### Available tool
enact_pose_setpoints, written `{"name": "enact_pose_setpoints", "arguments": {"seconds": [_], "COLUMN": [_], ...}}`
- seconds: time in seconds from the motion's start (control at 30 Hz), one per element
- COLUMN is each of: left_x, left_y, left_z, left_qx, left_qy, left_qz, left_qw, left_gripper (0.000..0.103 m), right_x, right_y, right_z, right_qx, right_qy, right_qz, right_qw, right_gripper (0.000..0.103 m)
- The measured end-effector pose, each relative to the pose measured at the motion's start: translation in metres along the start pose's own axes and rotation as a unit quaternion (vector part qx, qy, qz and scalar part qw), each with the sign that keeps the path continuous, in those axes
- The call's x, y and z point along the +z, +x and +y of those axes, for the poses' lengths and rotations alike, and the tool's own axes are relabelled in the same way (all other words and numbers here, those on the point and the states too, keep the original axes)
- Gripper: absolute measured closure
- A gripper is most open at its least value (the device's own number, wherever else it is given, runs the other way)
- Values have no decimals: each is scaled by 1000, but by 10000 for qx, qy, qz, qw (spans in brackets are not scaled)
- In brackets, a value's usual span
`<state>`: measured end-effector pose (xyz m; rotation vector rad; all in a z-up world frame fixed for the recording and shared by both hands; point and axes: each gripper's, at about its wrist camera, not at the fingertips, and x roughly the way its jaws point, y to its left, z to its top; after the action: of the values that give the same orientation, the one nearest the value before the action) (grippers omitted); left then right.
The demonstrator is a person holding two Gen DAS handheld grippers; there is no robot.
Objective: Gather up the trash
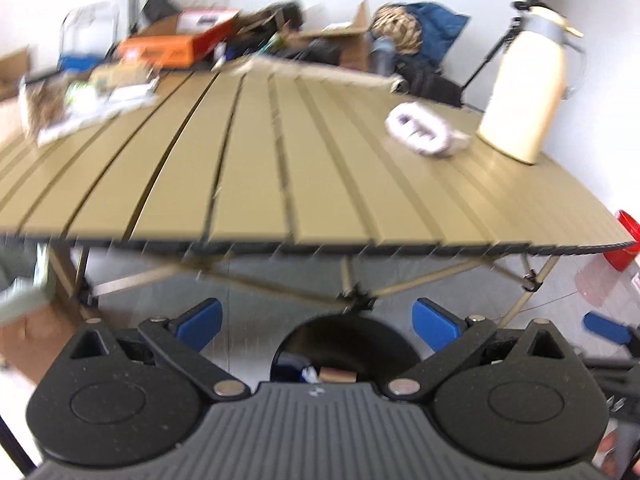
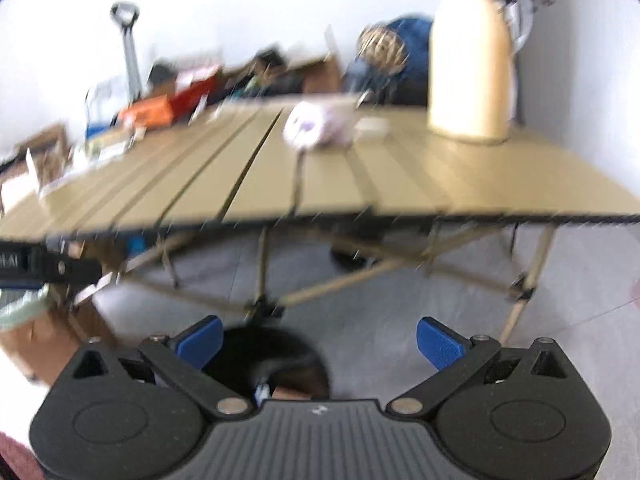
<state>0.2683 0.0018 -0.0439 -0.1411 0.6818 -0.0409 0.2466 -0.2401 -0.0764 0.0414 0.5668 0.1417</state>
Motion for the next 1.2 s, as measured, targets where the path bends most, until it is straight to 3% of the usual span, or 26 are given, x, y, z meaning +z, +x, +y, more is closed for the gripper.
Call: {"name": "enact_pose_setpoints", "arguments": {"seconds": [0.23, 0.53, 0.8, 1.03, 1.2], "left_x": [47, 99, 134, 153, 162], "left_y": [7, 48, 116, 171, 205], "left_z": [-48, -100, -138, -170, -180], "left_qx": [-92, 37, 271, 733, 1012], "left_qy": [520, 668, 454, 512, 303], "left_qz": [-530, -888, -647, -437, -259], "left_qw": [9972, 9938, 9965, 9950, 9941], "left_gripper": [0, 0, 0, 0, 0], "right_x": [42, 83, 104, 113, 109], "right_y": [-5, 29, 62, 92, 103], "right_z": [-42, -65, -92, -132, -155], "right_qx": [-92, -252, -566, -853, -815], "right_qy": [325, -10, -61, 425, 789], "right_qz": [-767, -1278, -1553, -1560, -1631], "right_qw": [9965, 9915, 9862, 9831, 9801], "right_gripper": [0, 0, 0, 0, 0]}}
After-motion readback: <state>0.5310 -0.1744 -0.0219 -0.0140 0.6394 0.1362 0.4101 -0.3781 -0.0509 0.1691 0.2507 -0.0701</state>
